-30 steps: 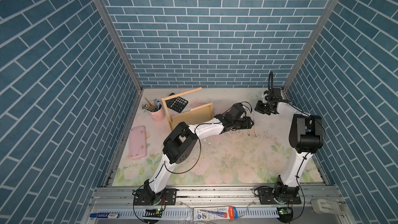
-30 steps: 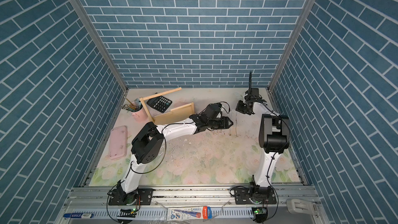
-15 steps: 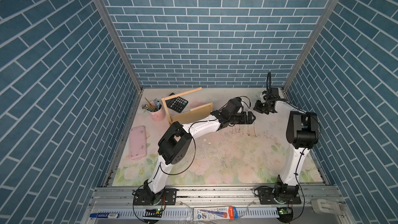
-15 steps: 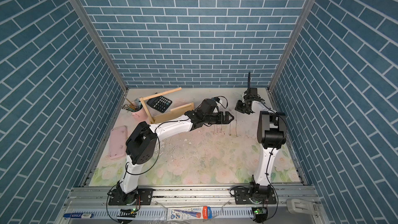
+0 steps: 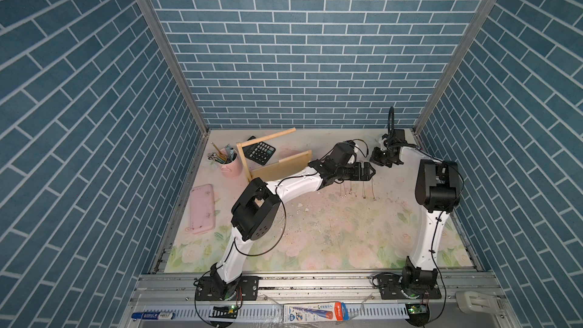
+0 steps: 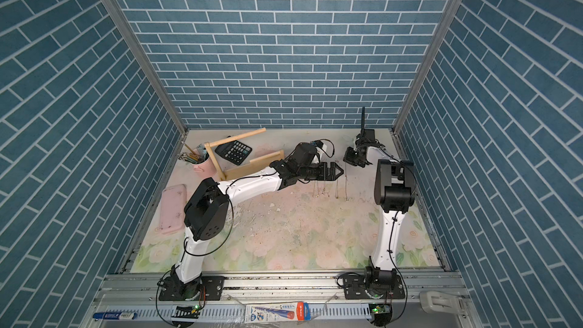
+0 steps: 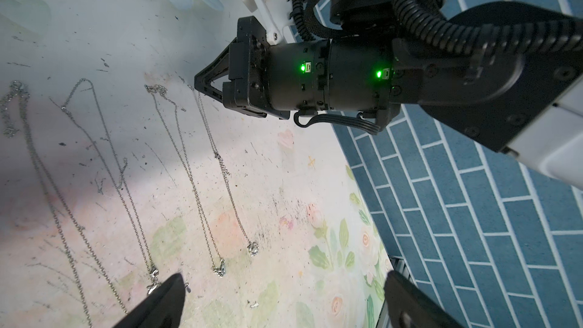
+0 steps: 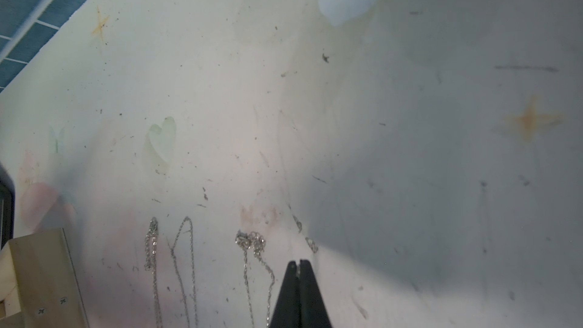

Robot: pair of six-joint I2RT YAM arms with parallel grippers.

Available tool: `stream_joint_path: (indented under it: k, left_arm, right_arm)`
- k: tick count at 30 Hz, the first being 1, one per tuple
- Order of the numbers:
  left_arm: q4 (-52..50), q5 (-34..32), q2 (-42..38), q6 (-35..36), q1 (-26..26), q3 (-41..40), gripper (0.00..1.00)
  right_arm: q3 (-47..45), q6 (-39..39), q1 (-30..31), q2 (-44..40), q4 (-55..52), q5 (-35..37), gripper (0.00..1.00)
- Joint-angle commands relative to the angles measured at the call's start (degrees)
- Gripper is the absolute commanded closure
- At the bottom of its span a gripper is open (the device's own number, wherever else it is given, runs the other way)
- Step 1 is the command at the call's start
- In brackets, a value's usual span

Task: Take the necklace off the jewelry display stand
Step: Place the necklace at the center of the board.

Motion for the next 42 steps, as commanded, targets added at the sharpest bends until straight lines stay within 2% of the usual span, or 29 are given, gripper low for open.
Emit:
stream_joint_path:
  k: [1,14,35,42]
  left_arm:
    - [-0.23,0.79,-0.12,0.89,0.82,1.38,0.01]
    - [0.33,1.57,0.63,0.52,1.62,1.42,0.01]
    - [0.37,2.41,0.59,0.16,2.12,1.27,0.01]
    - [0.24,2.51,0.76,0.03,2.14,1.68,0.01]
  right_arm:
    - [1.70,-1.00,0.00,2.43,-1.64,-0.07,1.00]
    - [4.69,-0.96,0.02,5.19,-3.32,-0.25,1.00]
    - [6.14,-0.74,0.01,4.96,-4.47,-0.60,1.00]
    - [6.18,-0.74,0.04,4.94,-4.74,-0.61,0.95]
